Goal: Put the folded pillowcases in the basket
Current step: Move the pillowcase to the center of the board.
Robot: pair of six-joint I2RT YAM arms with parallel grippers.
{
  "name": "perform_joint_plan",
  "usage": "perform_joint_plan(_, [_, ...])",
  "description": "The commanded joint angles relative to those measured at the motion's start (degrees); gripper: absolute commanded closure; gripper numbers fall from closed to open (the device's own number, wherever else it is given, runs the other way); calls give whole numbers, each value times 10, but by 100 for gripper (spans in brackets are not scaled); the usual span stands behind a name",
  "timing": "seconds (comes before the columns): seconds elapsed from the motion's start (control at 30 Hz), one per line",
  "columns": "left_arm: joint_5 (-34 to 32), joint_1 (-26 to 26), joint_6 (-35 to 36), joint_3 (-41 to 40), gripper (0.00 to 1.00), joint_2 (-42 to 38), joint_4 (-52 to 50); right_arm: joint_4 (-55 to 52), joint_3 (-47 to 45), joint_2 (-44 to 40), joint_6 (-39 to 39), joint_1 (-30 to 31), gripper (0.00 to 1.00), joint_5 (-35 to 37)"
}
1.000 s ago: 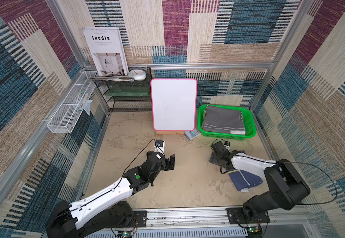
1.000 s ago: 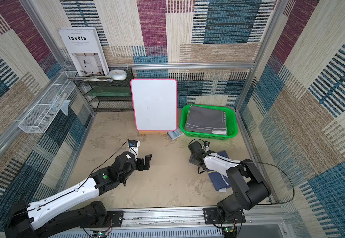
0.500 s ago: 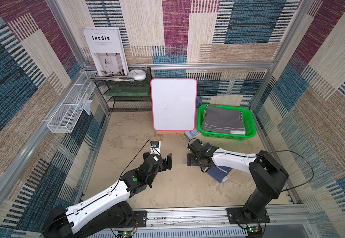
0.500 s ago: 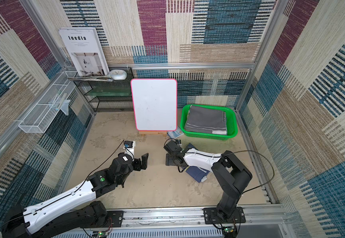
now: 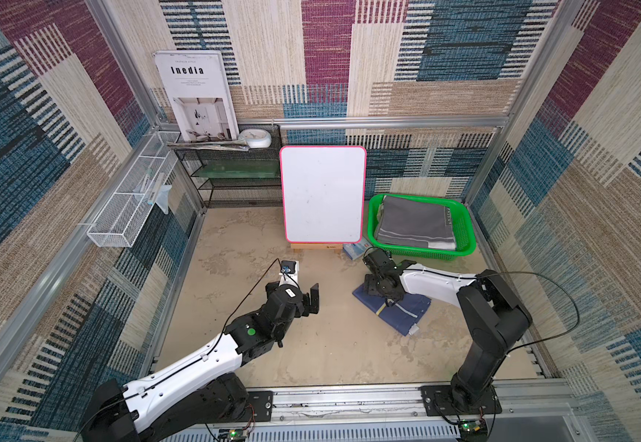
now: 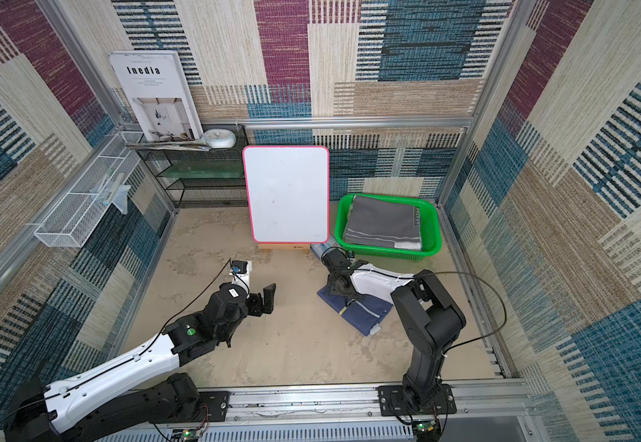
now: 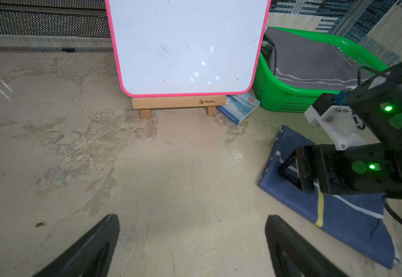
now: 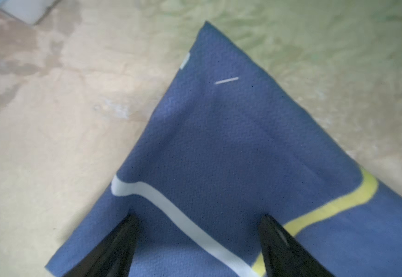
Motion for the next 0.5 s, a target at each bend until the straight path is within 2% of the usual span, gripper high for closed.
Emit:
perform_joint_plan(0.0, [-7,0,0,-1,1,-4,1,30,4,24,-29,28,19,-101])
perform_joint_plan(0.1, [-15,0,0,-6,1,-7,6,46,22,41,-64,71,24,-134])
perform_joint_plan(0.2, [-28,0,-2,-3,1,-2,0,21,58,60,-88,114,24,-120])
perform_joint_plan(0.33, [-35,1,-9,-14,1,-14,5,0,83,55,-97,136,23,-114])
perform_joint_plan(0.47, [-35,0,-11,-25,1,-24,17,-24,73,0,-105,141,22,-36])
